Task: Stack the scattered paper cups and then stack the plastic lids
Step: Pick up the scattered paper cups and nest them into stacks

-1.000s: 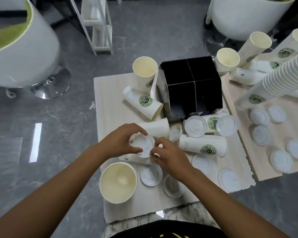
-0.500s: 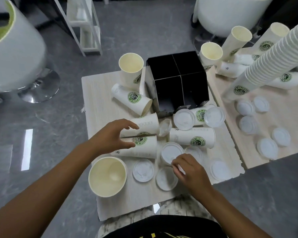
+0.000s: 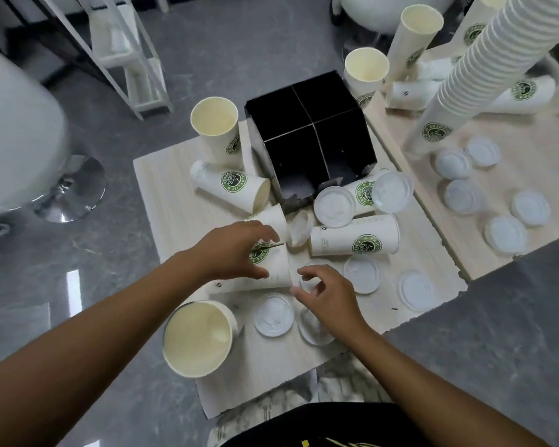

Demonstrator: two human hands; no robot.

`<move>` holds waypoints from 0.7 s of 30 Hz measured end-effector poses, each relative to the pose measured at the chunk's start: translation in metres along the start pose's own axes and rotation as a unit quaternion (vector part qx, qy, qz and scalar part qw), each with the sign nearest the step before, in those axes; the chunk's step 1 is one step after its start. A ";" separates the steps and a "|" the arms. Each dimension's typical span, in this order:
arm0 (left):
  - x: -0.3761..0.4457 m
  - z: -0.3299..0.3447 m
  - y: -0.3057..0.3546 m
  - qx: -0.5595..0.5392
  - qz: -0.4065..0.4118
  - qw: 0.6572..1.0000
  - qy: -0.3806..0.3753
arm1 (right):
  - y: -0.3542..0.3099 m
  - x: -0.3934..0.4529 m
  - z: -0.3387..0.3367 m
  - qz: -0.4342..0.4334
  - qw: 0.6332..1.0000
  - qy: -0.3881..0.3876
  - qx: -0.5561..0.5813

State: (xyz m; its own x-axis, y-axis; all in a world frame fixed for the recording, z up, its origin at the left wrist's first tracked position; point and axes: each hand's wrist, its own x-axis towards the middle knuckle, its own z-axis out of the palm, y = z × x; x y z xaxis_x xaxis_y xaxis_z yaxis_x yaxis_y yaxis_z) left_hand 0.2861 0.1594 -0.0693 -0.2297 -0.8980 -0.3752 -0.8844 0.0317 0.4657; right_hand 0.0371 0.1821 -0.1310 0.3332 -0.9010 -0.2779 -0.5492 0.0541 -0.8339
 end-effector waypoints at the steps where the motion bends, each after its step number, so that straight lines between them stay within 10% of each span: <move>1: 0.004 0.001 0.000 -0.005 -0.001 1.000 -0.008 | -0.004 0.004 0.005 0.009 1.000 -0.005 0.008; 10: -0.013 -0.006 0.000 -0.102 -0.017 0.995 0.009 | -0.044 0.013 0.011 0.018 0.995 -0.014 0.095; 21: -0.109 -0.091 0.040 -0.183 0.004 0.960 0.214 | -0.157 -0.007 -0.039 -0.330 0.943 0.027 -0.022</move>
State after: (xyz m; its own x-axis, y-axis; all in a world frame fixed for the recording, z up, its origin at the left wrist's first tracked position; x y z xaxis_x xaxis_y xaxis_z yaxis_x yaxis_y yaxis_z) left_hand 0.3126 0.2189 0.0628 0.0210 -0.9989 -0.0421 -0.6638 -0.0454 0.7465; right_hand 0.0911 0.1633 0.0211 0.5748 -0.7531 0.3202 -0.2677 -0.5428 -0.7961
